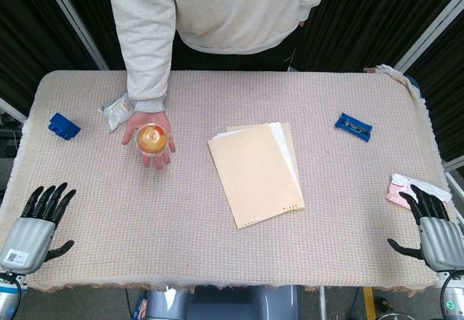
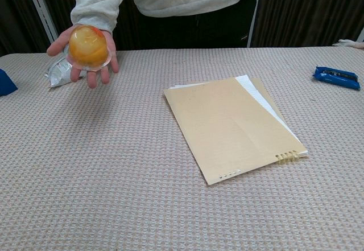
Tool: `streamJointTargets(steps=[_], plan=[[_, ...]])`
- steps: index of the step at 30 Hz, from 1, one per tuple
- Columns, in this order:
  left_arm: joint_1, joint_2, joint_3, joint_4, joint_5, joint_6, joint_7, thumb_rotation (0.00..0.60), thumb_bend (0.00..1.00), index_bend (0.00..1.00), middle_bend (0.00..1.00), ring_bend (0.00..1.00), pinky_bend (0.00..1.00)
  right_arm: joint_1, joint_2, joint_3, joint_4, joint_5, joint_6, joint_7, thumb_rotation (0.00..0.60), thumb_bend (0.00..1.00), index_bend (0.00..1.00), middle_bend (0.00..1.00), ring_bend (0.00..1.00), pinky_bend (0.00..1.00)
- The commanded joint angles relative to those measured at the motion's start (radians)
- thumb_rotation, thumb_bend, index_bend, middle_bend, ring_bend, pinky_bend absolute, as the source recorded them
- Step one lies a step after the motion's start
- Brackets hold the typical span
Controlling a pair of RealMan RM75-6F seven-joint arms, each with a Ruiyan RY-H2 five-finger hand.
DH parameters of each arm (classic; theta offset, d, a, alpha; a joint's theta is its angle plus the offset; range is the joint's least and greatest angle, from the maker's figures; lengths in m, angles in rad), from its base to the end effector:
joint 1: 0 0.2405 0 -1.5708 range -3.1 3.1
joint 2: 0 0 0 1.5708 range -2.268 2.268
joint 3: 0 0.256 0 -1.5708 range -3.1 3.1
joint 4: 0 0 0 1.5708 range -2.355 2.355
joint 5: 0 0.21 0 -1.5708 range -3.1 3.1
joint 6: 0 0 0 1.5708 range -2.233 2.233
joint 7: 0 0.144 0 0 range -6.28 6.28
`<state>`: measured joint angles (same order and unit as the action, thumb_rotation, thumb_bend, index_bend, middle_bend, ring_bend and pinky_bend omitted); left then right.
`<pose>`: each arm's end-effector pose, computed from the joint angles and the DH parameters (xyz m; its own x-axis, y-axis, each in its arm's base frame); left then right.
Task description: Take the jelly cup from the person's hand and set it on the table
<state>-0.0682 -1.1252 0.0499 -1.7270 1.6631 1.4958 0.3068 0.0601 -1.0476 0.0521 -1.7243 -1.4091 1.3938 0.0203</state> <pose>-0.2746 0.1511 0.1293 0.5693 0.0538 0.8203 0.8143 -0.1737 -0.5538 -0.3146 -0.1712 0.1638 0.3209 -0.1009 0.9417 -0.9386 0.0992 0.3305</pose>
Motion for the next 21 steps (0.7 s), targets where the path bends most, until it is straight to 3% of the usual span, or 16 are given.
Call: streamJointTargets(steps=[1, 14, 21], plan=[[0.000, 0.001, 0.000, -0.001, -0.001, -0.001, 0.000, 0.600, 0.15, 0.00, 0.00, 0.00, 0.00, 0.000, 0.000, 0.000, 0.000, 0.001, 0.000, 0.000, 0.600, 0.07, 0.13, 0.00, 0.00, 0.00], [-0.018, 0.013, -0.012, -0.030, -0.003, -0.022, 0.025, 0.600, 0.15, 0.00, 0.00, 0.00, 0.00, 0.000, -0.001, 0.000, -0.001, 0.002, -0.001, -0.002, 0.600, 0.07, 0.13, 0.00, 0.00, 0.00], [-0.119, 0.054, -0.124, -0.159, -0.128, -0.128, 0.120, 0.600, 0.15, 0.00, 0.00, 0.00, 0.00, 0.008, -0.006, 0.000, -0.005, 0.002, -0.012, -0.010, 0.600, 0.07, 0.13, 0.00, 0.00, 0.00]])
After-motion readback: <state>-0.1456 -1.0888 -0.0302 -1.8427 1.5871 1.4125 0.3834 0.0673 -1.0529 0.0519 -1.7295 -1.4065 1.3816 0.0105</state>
